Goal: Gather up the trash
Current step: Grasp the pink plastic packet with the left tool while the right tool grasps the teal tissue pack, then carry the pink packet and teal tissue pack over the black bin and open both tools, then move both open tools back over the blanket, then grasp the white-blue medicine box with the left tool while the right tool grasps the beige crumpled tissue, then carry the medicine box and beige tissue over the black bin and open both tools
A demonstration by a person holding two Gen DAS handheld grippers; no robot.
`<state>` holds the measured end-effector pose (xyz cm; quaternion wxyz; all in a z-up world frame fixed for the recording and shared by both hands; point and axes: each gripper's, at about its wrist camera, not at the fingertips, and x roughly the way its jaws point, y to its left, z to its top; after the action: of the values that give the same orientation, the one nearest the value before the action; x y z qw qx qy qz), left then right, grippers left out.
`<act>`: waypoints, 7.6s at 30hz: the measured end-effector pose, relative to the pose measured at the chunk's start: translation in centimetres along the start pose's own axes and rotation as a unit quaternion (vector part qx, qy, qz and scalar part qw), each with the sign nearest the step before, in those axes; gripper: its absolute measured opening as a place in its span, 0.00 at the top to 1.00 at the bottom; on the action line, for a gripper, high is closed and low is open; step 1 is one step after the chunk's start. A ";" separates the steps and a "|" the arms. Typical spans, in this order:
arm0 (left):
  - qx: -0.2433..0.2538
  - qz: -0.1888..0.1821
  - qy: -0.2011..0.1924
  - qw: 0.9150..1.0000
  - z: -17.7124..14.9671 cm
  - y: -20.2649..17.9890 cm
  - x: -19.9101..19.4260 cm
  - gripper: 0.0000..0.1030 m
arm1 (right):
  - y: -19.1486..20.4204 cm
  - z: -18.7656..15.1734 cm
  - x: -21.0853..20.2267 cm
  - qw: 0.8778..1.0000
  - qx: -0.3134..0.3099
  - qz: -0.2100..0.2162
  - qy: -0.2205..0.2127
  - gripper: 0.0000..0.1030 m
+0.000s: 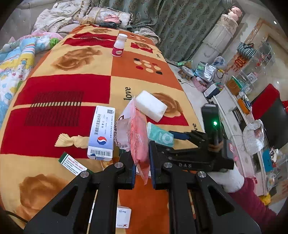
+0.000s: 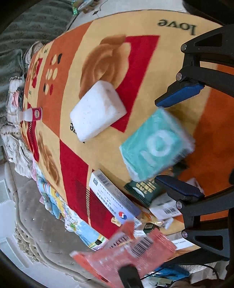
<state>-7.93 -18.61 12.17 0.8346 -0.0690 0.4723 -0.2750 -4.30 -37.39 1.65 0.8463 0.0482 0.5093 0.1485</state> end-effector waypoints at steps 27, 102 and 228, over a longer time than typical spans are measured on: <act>0.034 -0.002 0.004 0.999 -0.2 -4.0 1.8 0.90 | -1.8 -4.3 -6.0 0.994 0.070 -0.012 -0.078 0.42; 0.125 -0.166 0.079 0.975 -0.6 -27.1 14.8 0.90 | -21.0 -19.0 -18.9 0.945 0.264 -0.152 -0.119 0.50; -0.060 0.084 -0.009 0.995 0.8 8.4 -0.7 0.57 | 11.3 4.7 -0.7 0.992 -0.121 0.018 -0.045 0.83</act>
<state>-4.29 -11.34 9.98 0.8531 -0.0814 0.4849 -0.1744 -2.78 -26.48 7.14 0.8652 -0.0385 0.4481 0.2217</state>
